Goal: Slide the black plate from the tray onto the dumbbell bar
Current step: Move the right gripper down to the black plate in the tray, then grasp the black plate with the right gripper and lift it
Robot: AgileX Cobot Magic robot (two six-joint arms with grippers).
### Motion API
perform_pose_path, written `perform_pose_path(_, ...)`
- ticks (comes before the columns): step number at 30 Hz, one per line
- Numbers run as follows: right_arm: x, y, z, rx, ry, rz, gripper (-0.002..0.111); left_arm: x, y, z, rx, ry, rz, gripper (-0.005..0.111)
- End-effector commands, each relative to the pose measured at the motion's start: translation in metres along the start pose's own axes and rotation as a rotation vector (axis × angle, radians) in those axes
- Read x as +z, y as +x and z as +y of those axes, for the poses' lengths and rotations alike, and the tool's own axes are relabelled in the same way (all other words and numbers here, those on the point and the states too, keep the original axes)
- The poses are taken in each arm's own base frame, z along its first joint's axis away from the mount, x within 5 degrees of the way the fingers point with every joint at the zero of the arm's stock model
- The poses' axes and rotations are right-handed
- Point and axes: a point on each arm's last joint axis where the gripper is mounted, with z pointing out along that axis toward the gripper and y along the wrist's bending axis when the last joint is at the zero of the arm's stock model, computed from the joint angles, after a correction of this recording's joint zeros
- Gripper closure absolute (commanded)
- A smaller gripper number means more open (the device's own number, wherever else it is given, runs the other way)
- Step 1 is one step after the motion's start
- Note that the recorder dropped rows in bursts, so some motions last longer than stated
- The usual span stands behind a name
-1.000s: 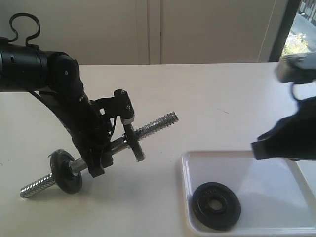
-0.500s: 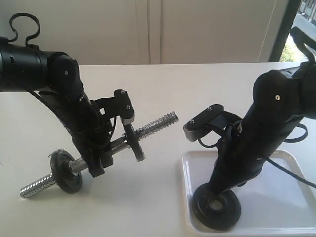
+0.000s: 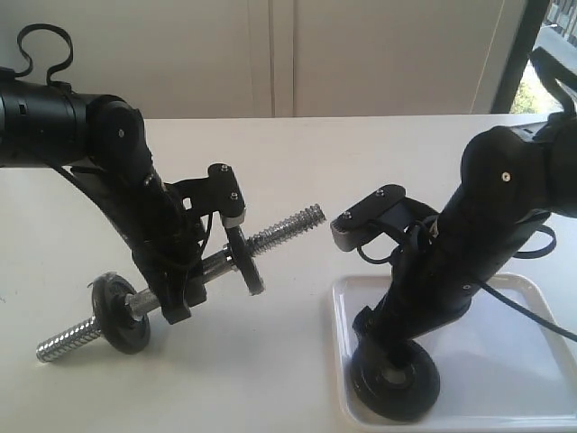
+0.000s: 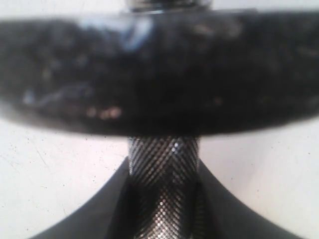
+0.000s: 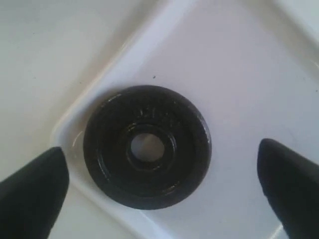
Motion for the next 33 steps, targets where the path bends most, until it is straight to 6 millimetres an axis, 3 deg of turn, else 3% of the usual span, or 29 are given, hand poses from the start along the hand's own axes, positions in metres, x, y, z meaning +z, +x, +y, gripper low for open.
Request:
perform_pose_path(1,0.001,-0.003,0.000,-0.019,0.002,-0.006,0.011,-0.028,-0.010,0.000,-0.020,-0.045,-0.096,0.107)
perform_pose_path(14,0.033,-0.003,0.012,-0.129,0.001,0.122,0.011,-0.028,-0.010,0.000,-0.020,-0.045,-0.096,0.107)
perform_pose_path(33,0.069,0.002,0.008,-0.064,-0.001,0.228,0.011,-0.028,-0.010,-0.001,-0.020,-0.038,-0.091,0.107)
